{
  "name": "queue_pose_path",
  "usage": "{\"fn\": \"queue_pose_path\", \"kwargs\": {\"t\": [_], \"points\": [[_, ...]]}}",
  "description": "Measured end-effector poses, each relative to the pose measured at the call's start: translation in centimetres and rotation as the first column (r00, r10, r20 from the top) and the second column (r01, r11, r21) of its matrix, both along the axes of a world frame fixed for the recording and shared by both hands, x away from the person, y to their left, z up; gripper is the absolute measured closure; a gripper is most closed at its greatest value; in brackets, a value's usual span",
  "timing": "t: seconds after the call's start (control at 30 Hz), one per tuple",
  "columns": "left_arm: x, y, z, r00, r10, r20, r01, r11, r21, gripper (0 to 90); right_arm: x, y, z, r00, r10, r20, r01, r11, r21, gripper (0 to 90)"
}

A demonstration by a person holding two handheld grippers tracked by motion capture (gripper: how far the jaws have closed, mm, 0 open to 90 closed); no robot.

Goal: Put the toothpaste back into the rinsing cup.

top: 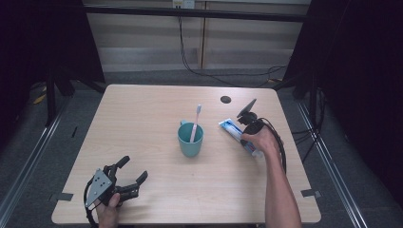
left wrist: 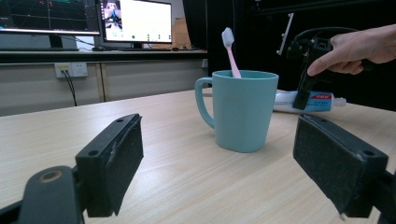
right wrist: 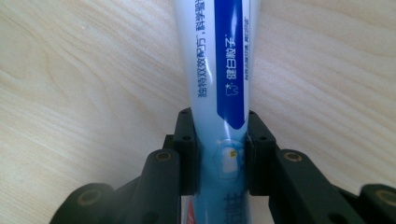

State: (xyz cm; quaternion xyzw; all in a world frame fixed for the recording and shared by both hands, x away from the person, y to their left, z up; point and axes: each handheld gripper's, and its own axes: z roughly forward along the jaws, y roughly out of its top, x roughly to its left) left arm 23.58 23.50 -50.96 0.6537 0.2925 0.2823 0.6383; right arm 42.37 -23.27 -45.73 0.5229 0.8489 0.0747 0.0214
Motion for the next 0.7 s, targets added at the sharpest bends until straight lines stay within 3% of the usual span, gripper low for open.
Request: {"fn": "queue_pose_path", "kwargs": {"t": [0.13,0.23,0.33,0.57,0.6,0.7], "points": [[0.0,0.0,0.0,1.0000,0.000,-0.001,0.000,1.0000,-0.001,16.0,-0.4,-0.2,0.7,0.9994,-0.015,0.031,0.014,1.000,0.027,71.7],[0.0,0.0,0.0,1.0000,0.000,-0.001,0.000,1.0000,-0.001,16.0,-0.9,-0.4,1.2,0.9955,-0.028,0.090,0.023,0.998,0.055,71.8],[0.0,0.0,0.0,1.0000,-0.001,-0.003,0.001,1.0000,-0.001,16.0,-1.3,-0.7,1.6,0.9916,-0.044,0.122,0.033,0.995,0.094,72.0],[0.0,0.0,0.0,1.0000,0.000,-0.002,0.000,1.0000,-0.003,16.0,-2.0,-1.6,2.9,0.9739,-0.110,0.198,0.069,0.977,0.204,72.2],[0.0,-0.1,0.0,1.0000,0.001,-0.005,-0.001,0.9998,-0.020,16.0,-2.1,-1.6,3.0,0.9719,-0.114,0.206,0.070,0.975,0.213,72.2],[0.0,-0.1,0.0,1.0000,0.002,-0.005,-0.002,0.9998,-0.019,16.0,-2.6,-1.6,3.5,0.9555,-0.114,0.272,0.051,0.972,0.231,72.2]]}}
